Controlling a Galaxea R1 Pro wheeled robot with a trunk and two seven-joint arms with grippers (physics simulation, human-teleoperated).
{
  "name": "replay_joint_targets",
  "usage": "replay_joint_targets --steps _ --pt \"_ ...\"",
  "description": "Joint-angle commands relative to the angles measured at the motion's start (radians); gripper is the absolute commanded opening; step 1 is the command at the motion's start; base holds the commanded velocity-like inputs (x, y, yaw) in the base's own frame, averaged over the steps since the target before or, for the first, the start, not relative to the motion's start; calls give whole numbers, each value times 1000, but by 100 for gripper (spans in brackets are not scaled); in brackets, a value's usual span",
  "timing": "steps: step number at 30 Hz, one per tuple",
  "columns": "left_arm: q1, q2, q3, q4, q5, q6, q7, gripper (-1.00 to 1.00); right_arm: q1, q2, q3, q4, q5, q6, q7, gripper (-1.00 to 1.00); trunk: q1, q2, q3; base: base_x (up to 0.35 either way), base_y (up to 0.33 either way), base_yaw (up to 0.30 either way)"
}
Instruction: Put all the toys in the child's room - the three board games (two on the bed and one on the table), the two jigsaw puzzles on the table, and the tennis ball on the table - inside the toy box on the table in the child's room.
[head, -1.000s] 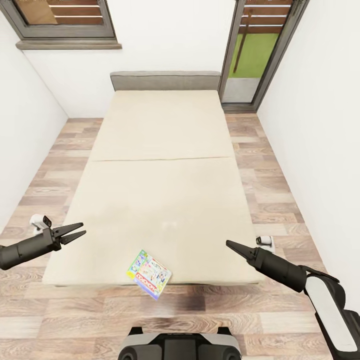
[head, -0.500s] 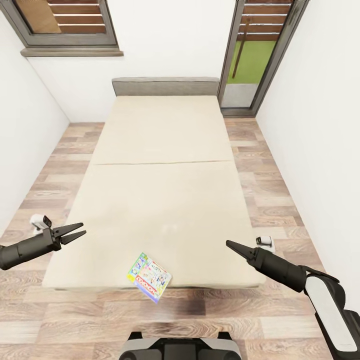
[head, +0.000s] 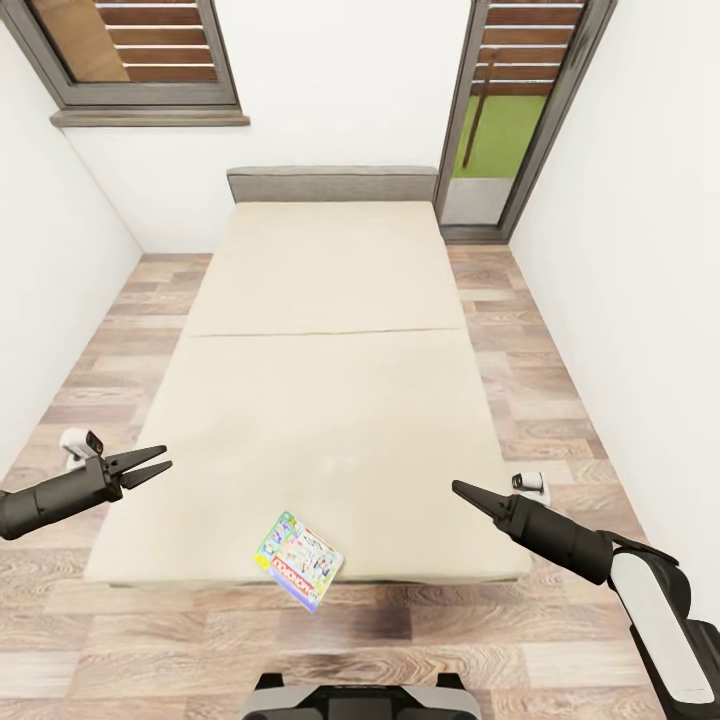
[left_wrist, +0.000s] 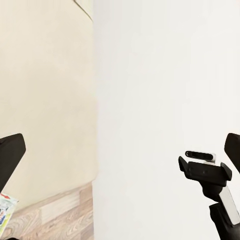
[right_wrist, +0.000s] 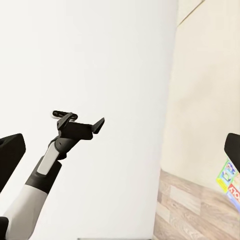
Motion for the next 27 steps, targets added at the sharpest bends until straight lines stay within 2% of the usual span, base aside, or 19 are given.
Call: replay_joint_targets --steps 1,27 --pt "-1 0 0 0 0 5 -3 100 0 0 -1 0 0 5 2 100 1 -1 0 0 0 0" --pt "-1 0 0 -1 0 5 -4 100 -1 1 1 0 0 6 -17 100 1 -1 43 0 0 0"
